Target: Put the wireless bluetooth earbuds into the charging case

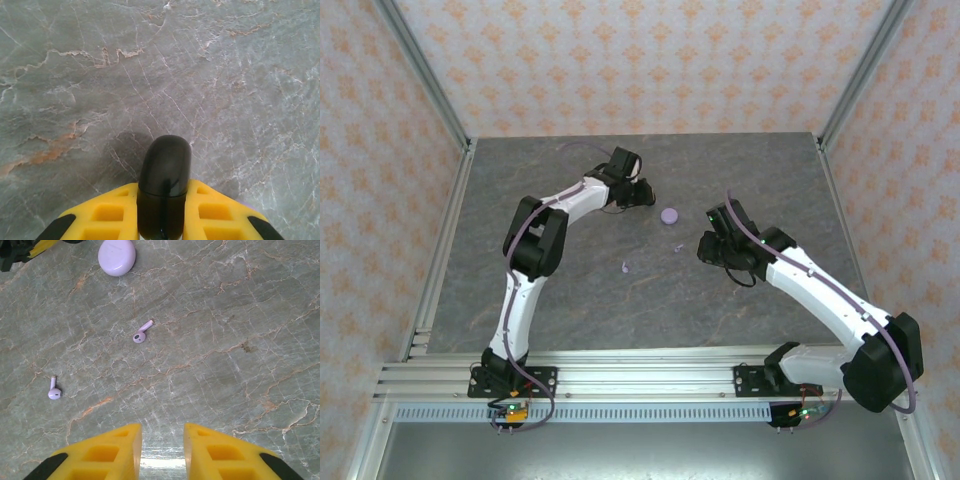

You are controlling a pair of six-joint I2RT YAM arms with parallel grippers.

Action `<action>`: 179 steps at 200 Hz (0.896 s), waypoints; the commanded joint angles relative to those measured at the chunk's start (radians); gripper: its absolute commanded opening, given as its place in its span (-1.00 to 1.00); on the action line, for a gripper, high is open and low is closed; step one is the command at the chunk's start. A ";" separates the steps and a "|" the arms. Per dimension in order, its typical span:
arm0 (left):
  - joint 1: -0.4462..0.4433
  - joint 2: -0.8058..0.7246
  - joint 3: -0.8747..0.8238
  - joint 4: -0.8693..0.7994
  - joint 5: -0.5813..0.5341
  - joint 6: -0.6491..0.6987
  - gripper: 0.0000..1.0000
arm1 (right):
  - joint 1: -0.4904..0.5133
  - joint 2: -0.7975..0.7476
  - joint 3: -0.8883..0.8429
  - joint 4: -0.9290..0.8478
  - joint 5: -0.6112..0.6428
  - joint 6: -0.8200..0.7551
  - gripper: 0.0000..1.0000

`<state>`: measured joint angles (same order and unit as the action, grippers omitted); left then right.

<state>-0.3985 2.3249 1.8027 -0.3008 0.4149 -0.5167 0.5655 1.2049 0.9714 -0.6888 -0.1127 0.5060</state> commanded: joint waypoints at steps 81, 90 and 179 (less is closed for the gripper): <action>0.007 0.063 0.089 -0.076 -0.050 0.003 0.01 | -0.005 -0.010 -0.005 -0.016 0.025 0.005 -0.41; 0.007 0.054 0.088 -0.084 -0.064 0.011 0.05 | -0.005 -0.009 -0.006 -0.016 0.028 0.000 -0.39; 0.011 -0.292 -0.148 -0.092 -0.236 0.097 0.59 | -0.008 0.029 0.015 -0.023 0.086 -0.080 -0.08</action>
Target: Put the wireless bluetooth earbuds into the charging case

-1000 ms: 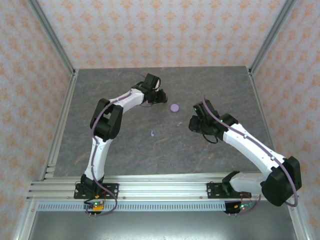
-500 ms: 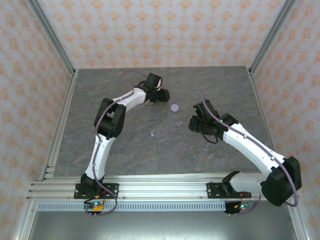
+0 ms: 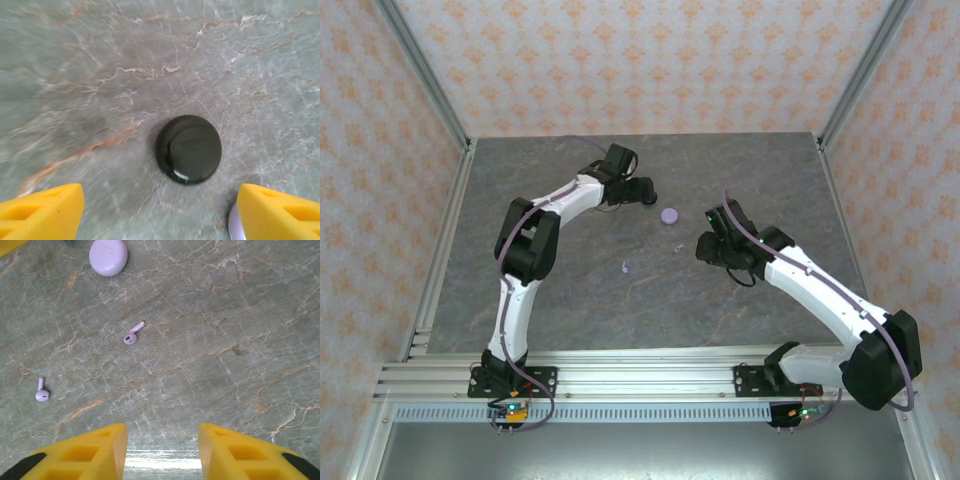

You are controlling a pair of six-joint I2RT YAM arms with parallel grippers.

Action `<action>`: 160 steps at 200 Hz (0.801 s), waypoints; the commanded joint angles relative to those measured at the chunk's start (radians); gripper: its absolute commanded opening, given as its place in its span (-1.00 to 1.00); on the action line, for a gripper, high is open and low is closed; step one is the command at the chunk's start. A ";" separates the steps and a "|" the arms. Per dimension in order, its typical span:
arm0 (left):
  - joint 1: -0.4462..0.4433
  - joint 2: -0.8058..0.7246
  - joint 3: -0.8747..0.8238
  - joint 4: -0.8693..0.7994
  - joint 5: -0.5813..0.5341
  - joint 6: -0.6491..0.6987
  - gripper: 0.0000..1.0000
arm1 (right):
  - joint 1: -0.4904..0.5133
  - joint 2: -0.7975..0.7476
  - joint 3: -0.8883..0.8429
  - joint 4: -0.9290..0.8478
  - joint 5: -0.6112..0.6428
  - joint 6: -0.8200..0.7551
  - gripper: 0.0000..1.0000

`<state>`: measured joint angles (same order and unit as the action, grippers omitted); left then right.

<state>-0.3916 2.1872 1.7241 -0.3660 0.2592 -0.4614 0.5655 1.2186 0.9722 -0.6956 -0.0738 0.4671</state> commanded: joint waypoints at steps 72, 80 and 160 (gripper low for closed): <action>-0.005 -0.616 -0.471 -0.064 -0.114 0.051 0.59 | -0.025 0.169 0.064 0.018 0.044 -0.134 -0.01; -0.008 -0.663 -0.504 -0.082 -0.120 0.053 0.59 | -0.026 0.198 0.080 0.022 0.042 -0.147 0.00; -0.021 -1.009 -0.742 -0.201 -0.121 0.034 0.59 | -0.028 0.565 0.422 0.012 -0.003 -0.271 0.13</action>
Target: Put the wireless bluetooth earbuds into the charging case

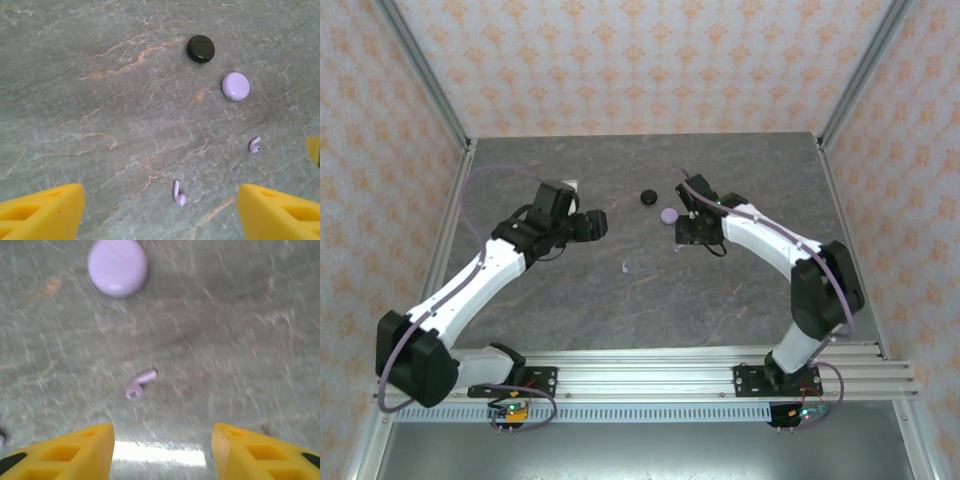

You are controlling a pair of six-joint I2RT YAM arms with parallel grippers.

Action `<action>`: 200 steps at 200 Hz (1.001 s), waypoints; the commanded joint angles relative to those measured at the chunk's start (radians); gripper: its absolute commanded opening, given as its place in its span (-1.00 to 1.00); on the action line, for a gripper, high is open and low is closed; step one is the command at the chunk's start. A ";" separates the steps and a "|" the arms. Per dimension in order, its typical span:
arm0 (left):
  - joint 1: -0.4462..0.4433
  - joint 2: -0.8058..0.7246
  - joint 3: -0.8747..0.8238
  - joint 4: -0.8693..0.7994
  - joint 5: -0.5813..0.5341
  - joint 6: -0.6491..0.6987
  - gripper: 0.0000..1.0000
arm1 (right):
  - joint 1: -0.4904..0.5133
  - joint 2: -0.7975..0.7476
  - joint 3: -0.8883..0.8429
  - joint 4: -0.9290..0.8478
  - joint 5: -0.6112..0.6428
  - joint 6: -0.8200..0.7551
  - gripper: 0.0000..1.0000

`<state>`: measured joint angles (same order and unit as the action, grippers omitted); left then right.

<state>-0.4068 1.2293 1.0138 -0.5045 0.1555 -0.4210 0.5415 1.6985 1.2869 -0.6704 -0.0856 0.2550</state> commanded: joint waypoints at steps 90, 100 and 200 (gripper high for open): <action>-0.008 -0.118 -0.053 -0.130 -0.005 -0.008 0.58 | -0.011 0.478 0.550 -0.219 0.020 -0.096 0.56; -0.008 -0.125 -0.057 -0.131 -0.008 -0.009 0.58 | -0.011 0.503 0.577 -0.236 0.027 -0.092 0.61; -0.009 -0.146 -0.069 -0.145 -0.021 -0.009 0.57 | -0.024 0.677 0.765 -0.321 0.035 -0.022 0.53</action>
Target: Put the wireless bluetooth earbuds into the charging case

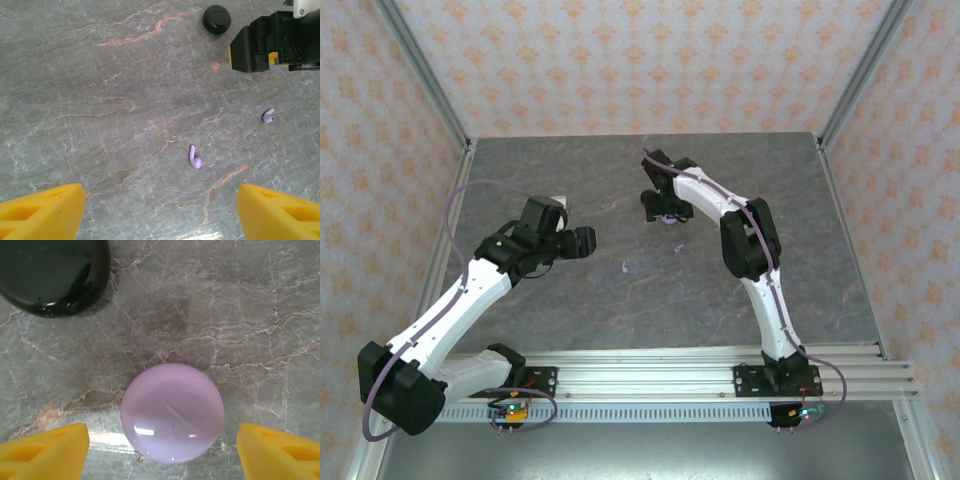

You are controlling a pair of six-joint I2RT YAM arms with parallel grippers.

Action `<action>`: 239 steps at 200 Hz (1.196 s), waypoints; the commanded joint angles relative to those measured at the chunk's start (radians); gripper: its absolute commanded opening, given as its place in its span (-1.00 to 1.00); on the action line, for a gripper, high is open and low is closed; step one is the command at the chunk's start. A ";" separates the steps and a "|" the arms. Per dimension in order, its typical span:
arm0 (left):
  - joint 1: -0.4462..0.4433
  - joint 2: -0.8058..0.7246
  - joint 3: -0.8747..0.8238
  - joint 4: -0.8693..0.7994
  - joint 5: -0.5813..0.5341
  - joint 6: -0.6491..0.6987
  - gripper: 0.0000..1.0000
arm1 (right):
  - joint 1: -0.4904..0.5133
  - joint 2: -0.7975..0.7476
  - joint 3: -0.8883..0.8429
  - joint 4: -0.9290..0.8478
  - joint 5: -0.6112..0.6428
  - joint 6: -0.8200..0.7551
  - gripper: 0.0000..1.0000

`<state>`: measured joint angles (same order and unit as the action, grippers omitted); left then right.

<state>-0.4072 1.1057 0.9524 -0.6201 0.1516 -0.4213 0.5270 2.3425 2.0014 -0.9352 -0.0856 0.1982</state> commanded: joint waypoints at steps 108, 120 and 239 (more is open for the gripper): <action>-0.008 -0.004 -0.005 -0.028 -0.014 -0.010 0.55 | -0.030 0.094 0.097 -0.063 -0.006 0.037 0.15; -0.008 -0.004 -0.004 -0.028 -0.014 -0.010 0.54 | -0.030 0.083 0.083 -0.060 -0.013 0.022 0.13; -0.008 -0.010 -0.024 -0.021 -0.009 -0.022 0.54 | 0.023 -0.158 -0.265 0.105 -0.143 -0.268 0.04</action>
<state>-0.4072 1.1057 0.9386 -0.6250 0.1520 -0.4244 0.5201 2.2272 1.7618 -0.8307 -0.2016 0.0128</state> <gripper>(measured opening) 0.771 0.523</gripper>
